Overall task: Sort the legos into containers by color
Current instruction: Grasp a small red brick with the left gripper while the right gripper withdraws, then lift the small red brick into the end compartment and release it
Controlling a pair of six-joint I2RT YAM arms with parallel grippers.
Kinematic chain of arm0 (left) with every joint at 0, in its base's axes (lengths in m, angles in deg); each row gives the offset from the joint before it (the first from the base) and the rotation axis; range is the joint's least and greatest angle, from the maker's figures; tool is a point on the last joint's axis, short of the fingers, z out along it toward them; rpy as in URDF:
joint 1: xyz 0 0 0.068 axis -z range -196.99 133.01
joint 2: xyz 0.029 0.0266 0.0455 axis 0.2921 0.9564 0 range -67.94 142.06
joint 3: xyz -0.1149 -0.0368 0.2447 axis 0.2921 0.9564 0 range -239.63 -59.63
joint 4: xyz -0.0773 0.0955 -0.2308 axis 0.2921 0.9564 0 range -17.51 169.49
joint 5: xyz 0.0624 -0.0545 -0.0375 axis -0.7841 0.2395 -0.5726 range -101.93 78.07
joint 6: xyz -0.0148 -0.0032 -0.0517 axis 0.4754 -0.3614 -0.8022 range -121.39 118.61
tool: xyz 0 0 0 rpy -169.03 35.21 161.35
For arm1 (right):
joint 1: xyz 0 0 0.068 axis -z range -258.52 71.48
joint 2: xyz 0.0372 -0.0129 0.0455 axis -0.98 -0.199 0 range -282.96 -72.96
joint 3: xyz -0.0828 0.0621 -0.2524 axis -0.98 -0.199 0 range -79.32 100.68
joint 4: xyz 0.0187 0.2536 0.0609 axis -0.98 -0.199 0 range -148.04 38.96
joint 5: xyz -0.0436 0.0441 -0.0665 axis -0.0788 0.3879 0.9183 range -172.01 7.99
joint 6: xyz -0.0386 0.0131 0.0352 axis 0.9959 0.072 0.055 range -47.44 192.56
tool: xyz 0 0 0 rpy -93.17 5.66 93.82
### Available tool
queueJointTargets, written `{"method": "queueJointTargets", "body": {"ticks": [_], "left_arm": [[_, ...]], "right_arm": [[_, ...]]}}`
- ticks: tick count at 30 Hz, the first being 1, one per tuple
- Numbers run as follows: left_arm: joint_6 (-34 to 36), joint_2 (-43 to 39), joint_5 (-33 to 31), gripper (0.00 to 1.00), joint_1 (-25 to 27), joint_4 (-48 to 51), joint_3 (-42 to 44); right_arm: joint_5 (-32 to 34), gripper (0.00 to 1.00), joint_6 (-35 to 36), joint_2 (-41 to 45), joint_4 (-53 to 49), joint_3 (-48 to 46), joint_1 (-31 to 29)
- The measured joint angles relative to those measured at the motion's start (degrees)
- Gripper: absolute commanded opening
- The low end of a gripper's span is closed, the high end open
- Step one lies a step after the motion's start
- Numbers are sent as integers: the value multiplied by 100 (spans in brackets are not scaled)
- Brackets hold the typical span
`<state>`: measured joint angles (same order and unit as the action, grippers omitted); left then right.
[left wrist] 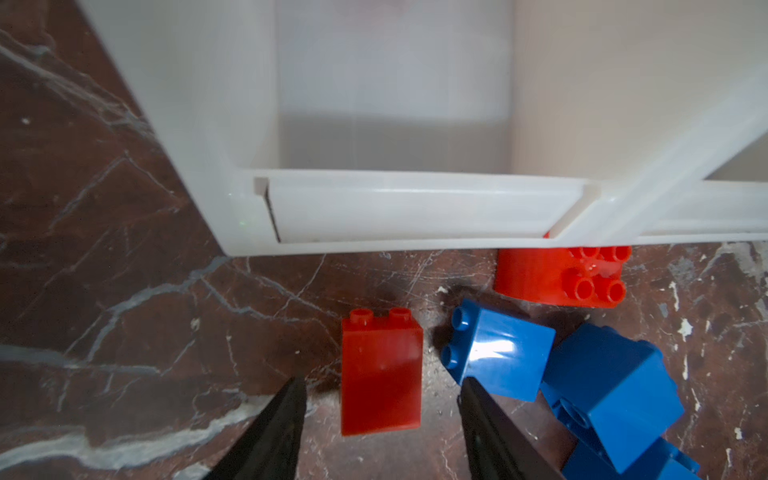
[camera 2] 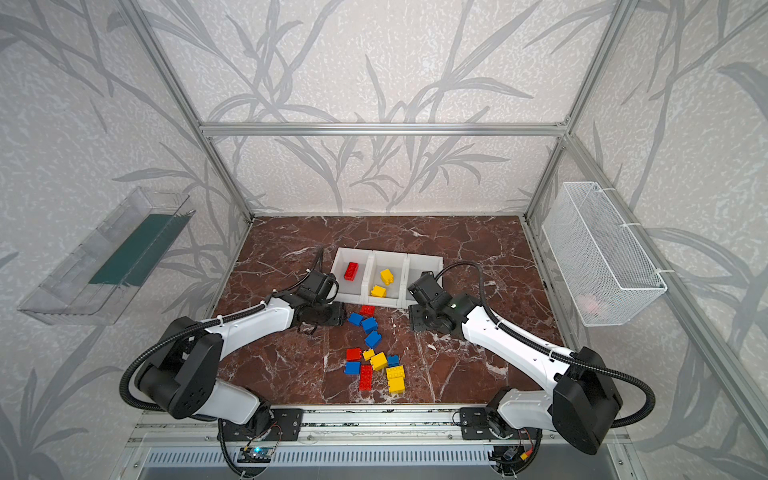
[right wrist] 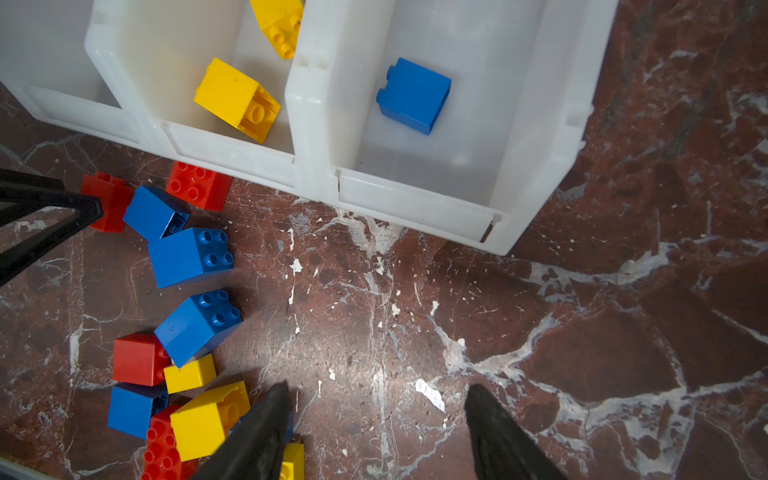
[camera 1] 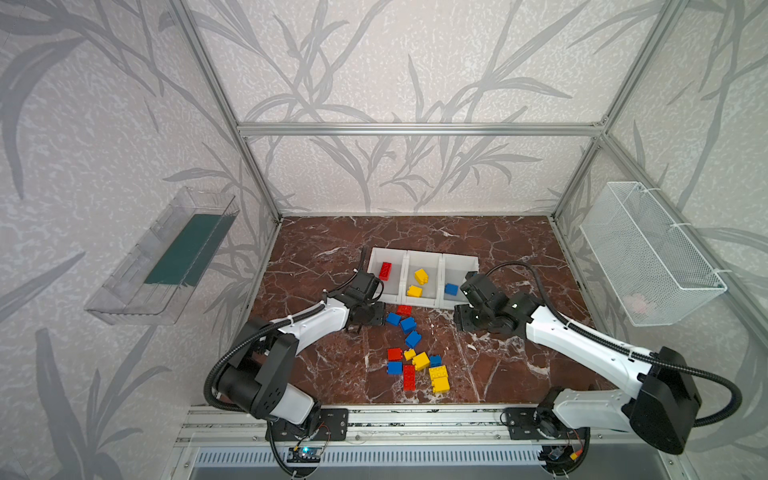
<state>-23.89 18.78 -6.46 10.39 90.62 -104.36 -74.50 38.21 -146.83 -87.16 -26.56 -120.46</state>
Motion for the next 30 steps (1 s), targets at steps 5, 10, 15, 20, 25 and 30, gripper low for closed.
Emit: {"method": "queueJointTargets", "body": {"ticks": [5,10,15,20,25,30], "left_arm": [[68,310,-35,55,57,35,-87],[133,450,-153,48,107,28,-177],[184,529,-258,36,122,20,-229],[199,522,-306,29,149,7,-232],[197,417,-286,28,155,87,-229],[199,-83,-229,27,166,260,-264]], "right_arm": [[0,68,-42,20,2,-2,0],[9,68,-101,232,31,-153,0],[57,68,-210,358,28,-238,0],[98,68,-282,380,28,-264,0],[101,68,-334,380,28,-282,0],[103,68,-350,380,28,-282,0]]}}
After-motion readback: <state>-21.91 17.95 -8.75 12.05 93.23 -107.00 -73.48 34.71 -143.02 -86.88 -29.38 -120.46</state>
